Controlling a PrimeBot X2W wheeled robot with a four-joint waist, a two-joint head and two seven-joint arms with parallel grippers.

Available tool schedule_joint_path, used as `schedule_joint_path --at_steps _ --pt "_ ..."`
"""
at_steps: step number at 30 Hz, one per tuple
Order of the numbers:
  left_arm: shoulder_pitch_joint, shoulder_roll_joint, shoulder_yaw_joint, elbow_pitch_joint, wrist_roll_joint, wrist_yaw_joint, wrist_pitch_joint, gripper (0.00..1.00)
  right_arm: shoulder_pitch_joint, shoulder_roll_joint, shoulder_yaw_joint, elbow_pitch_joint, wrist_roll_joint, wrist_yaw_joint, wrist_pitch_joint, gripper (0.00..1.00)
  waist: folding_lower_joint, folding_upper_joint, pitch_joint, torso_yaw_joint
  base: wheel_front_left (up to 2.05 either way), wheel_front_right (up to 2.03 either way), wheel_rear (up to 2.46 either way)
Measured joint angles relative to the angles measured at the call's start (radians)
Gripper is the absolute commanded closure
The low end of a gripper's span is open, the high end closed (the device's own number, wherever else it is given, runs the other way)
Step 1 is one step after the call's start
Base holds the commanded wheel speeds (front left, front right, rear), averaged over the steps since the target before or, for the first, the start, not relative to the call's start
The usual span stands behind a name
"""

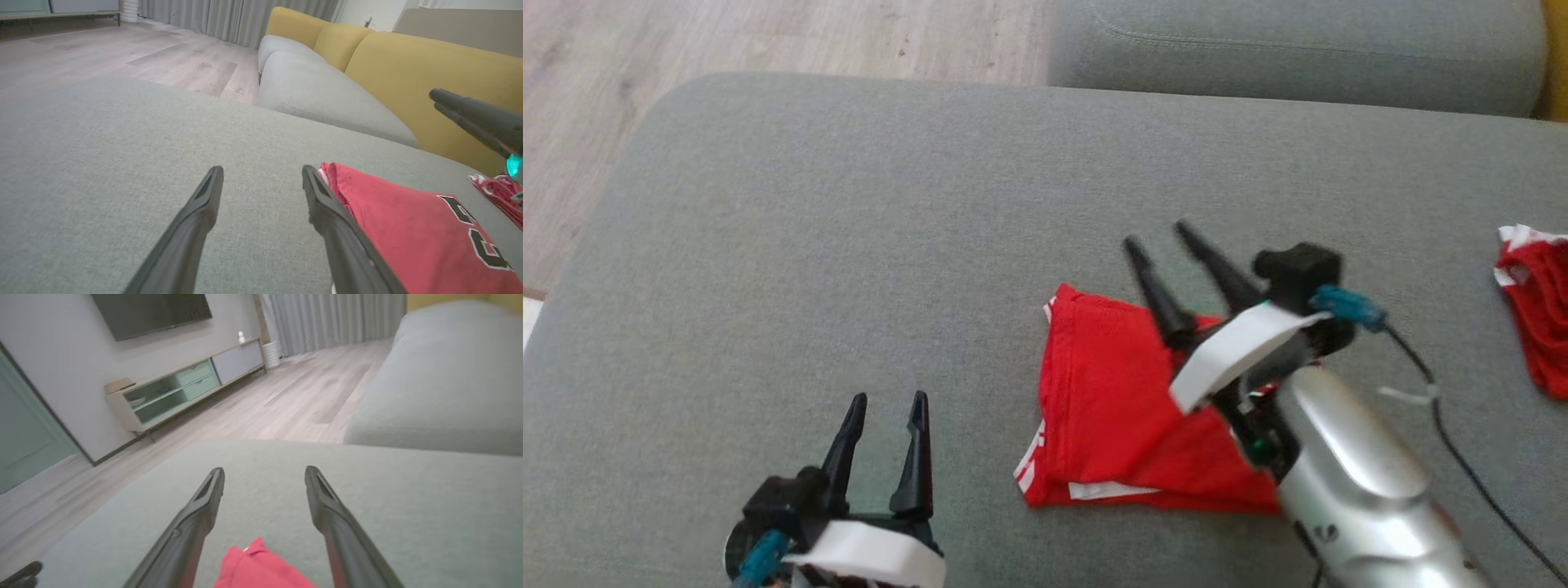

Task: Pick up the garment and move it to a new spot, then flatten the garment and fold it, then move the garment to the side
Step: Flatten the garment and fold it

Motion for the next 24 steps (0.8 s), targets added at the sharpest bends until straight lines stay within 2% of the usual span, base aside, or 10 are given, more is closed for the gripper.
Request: schedule_joint_path --at_steps 6,12,18,24 --pt "-0.048 -0.001 -0.021 0.006 0.012 -0.003 0.004 0.0 0.035 0.0 -0.197 -0.045 -0.225 0.0 -0.071 0.0 0.0 0.0 -0.018 -0.026 0.0 0.0 0.0" --pt "-0.052 -0.001 -0.019 0.028 0.021 0.003 0.001 0.0 0.242 0.001 -0.343 -0.152 -0.341 0.0 -0.063 0.0 -0.0001 0.0 -0.053 -0.049 0.0 0.0 0.0" --pt "-0.016 0.001 -0.005 0.035 0.019 0.02 -0.015 0.0 0.435 0.009 -0.443 -0.262 -0.367 0.0 -0.045 0.0 -0.0001 0.0 -0.081 -0.074 0.0 0.0 0.0" --pt "0.05 0.004 0.016 0.045 0.019 0.029 -0.032 0.0 0.525 0.012 -0.47 -0.341 -0.369 0.0 -0.038 0.0 -0.0001 0.0 -0.092 -0.096 0.0 0.0 0.0"
